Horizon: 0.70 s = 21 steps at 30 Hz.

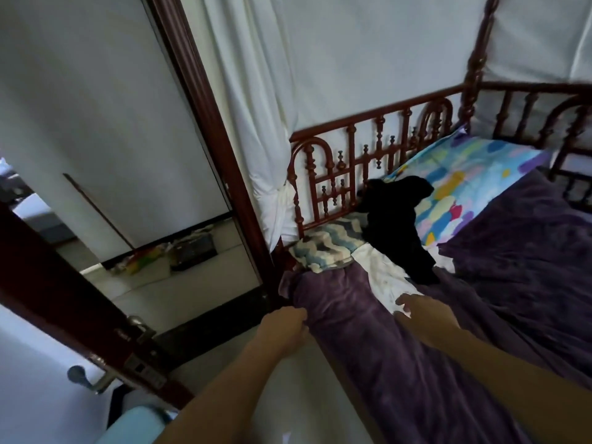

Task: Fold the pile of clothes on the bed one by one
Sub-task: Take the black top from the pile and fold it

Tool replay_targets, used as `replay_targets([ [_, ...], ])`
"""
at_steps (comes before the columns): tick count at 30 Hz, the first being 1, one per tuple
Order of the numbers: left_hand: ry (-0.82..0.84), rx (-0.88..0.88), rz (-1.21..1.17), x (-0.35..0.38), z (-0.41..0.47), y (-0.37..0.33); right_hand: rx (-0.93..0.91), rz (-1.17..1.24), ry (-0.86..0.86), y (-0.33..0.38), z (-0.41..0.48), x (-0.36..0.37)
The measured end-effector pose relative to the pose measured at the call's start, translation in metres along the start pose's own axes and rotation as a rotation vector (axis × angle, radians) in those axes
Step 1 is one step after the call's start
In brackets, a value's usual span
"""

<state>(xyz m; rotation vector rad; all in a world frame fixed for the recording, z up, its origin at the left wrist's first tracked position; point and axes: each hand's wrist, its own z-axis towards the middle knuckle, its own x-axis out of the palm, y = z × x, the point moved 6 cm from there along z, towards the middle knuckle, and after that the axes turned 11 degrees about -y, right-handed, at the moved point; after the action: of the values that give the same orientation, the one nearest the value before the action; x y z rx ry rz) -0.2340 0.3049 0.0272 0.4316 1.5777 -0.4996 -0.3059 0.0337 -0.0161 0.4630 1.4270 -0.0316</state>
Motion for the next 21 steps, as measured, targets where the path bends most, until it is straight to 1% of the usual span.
replay_targets([
  [5,0.050,0.008,-0.022,0.024,0.054,0.042,0.026,-0.047,0.134,0.009,0.054,0.041],
  [8,0.094,0.018,-0.054,0.040,0.098,0.069,0.080,-0.029,0.171,0.010,0.089,0.064],
  [11,0.135,0.038,-0.091,0.055,0.148,0.092,0.143,-0.078,0.190,0.005,0.122,0.086],
  [13,0.142,0.046,-0.139,0.060,0.185,0.103,0.216,-0.099,0.196,-0.002,0.144,0.098],
  [17,0.145,0.144,-0.153,0.070,0.253,0.105,0.341,-0.096,0.164,-0.017,0.178,0.114],
  [21,0.199,0.227,-0.187,0.091,0.300,0.084,0.445,-0.074,0.177,-0.042,0.195,0.126],
])
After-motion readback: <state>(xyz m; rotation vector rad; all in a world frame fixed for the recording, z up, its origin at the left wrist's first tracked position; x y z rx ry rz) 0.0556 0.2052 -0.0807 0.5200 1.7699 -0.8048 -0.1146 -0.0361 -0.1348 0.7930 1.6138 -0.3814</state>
